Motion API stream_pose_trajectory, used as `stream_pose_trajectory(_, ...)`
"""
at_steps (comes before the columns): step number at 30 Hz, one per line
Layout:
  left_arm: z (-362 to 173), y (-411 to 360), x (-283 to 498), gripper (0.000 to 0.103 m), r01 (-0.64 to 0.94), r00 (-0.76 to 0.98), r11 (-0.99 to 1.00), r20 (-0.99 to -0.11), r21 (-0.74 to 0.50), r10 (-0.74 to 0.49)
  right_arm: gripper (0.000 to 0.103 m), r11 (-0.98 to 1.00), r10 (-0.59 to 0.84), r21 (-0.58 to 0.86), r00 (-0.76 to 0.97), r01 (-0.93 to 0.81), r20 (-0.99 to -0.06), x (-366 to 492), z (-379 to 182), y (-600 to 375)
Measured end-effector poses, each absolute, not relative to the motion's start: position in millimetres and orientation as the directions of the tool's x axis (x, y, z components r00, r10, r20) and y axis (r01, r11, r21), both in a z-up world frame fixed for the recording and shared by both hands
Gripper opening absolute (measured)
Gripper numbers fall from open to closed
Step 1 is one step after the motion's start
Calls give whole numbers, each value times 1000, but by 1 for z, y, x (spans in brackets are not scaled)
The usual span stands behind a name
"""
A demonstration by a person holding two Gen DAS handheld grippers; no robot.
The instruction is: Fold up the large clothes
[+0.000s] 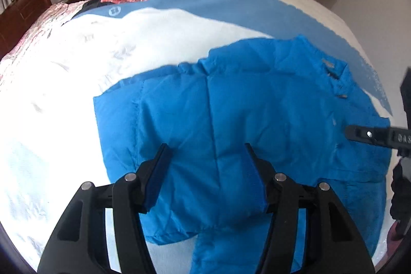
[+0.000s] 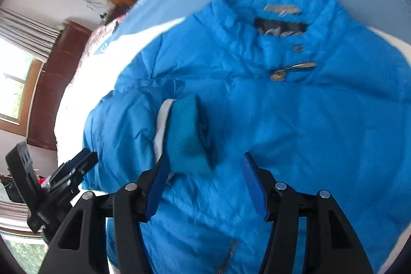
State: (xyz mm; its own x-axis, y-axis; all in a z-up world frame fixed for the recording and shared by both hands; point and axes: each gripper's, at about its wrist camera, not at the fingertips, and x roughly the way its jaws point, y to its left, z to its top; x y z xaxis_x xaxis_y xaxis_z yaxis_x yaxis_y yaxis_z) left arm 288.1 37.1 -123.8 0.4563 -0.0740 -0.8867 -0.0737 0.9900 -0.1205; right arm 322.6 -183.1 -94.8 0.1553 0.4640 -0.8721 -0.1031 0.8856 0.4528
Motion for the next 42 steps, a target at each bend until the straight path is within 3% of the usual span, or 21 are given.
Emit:
stream_pose_trajectory(1,-125,35,288,57,-72,455,991,-888,-116,-70,59,884,467,455,145,-108,-872,326,-99,-177)
stream_pose_trajectory(3,-127,33,288,57,-73,456,992,-888,-107,-62,49,894,445,428,149,-133,-883,329,-102,-169)
stream_pose_trajectory(5,-125,30,287,57,-74,453,991,-890,-107,-62,21,890,447,423,148,-166,-882,329,-100,-162)
stream_pose_trajectory(8,-122,33,286,57,-74,450,992,-891,-103,-59,13,888,448,416,171,-195,-878,325,-90,-162)
stream_pose_trajectory(16,-89,20,288,57,-42,519,992,-851,-121,-82,13,906,423,399,329,-141,-844,304,-35,-231)
stream_pose_trajectory(20,-82,1,293,57,2,537,992,-837,-123,-105,13,939,326,342,402,-33,-856,289,-19,-293)
stream_pose_trajectory(25,-92,-27,303,57,47,518,993,-848,-108,-116,13,954,201,274,425,118,-882,266,-25,-365)
stream_pose_trajectory(36,-139,-52,324,59,93,445,995,-893,-33,-71,14,921,220,305,322,242,-921,247,-95,-396)
stream_pose_trajectory(39,-133,-50,324,59,96,433,995,-899,-31,-70,17,931,186,271,321,246,-929,243,-87,-392)
stream_pose_trajectory(42,-113,-50,317,58,80,460,996,-886,-29,-63,25,947,64,180,395,265,-917,236,-56,-389)
